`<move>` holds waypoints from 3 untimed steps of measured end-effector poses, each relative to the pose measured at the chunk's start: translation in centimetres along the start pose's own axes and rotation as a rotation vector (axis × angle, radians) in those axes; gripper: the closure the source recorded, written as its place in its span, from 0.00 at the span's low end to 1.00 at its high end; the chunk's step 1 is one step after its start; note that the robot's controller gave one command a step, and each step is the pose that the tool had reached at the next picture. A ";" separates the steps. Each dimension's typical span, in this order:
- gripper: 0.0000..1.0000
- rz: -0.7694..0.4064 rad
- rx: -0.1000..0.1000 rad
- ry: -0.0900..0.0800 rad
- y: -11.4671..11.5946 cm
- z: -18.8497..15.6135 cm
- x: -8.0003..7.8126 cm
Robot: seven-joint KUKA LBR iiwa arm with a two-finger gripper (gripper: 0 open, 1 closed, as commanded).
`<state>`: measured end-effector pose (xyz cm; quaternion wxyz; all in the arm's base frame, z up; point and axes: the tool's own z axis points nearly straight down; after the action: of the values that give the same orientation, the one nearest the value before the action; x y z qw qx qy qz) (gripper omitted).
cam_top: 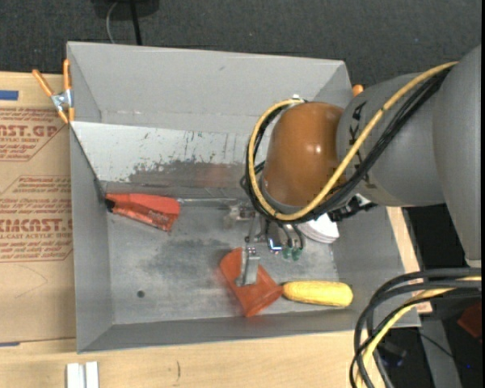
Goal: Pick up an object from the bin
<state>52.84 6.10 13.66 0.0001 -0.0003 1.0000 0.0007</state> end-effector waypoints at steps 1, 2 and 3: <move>0.00 -0.075 -0.001 -0.001 -2.7 2.7 0.4; 1.00 -0.180 -0.001 -0.001 -7.7 6.3 -0.7; 0.00 -0.181 -0.001 0.000 -7.7 6.3 -0.7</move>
Offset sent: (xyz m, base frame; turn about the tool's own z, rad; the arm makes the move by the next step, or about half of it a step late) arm 0.0070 -0.0775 -0.0627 -0.1818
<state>53.54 -1.60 7.34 0.0003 -0.0905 0.9959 0.0014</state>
